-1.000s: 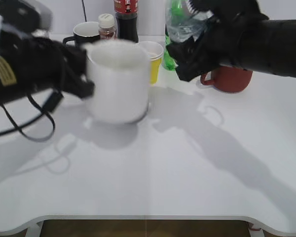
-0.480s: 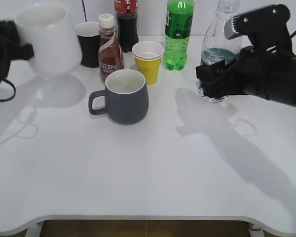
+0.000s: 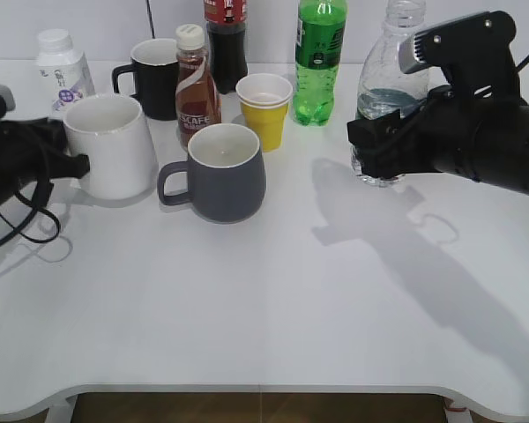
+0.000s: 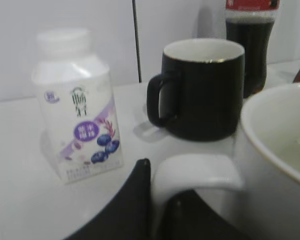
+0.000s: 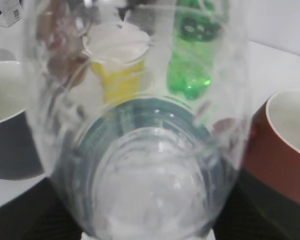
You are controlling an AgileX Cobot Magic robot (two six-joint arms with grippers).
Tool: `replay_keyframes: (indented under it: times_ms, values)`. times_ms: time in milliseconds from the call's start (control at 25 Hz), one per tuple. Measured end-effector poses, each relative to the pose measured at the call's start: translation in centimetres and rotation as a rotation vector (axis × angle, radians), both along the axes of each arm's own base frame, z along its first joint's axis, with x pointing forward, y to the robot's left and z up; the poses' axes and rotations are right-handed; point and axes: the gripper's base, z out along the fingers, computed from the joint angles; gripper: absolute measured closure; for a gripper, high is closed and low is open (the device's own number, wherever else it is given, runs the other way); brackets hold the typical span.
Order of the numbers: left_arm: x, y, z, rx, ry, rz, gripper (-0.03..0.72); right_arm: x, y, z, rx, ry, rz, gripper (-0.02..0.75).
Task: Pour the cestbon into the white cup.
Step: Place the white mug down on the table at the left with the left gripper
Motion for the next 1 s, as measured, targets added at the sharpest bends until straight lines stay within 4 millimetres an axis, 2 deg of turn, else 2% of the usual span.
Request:
replay_keyframes:
  times_ms: [240, 560, 720, 1000]
  values:
    - [0.1, 0.0, -1.8, 0.0, 0.036, 0.001, 0.66, 0.0, 0.0, -0.1, 0.001, 0.008, -0.002, 0.265]
    - [-0.3, 0.1, -2.1, -0.006, 0.047, 0.008, 0.651, 0.0, 0.0, -0.1, 0.002, 0.009, -0.002, 0.265]
    - [-1.1, 0.2, -2.4, -0.015, 0.06, 0.009, 0.595, 0.0, 0.0, -0.1, 0.009, 0.012, -0.005, 0.265]
    - [-2.5, 0.4, -2.4, -0.028, 0.059, 0.013, 0.452, 0.0, 0.0, -0.1, 0.013, 0.014, -0.007, 0.265]
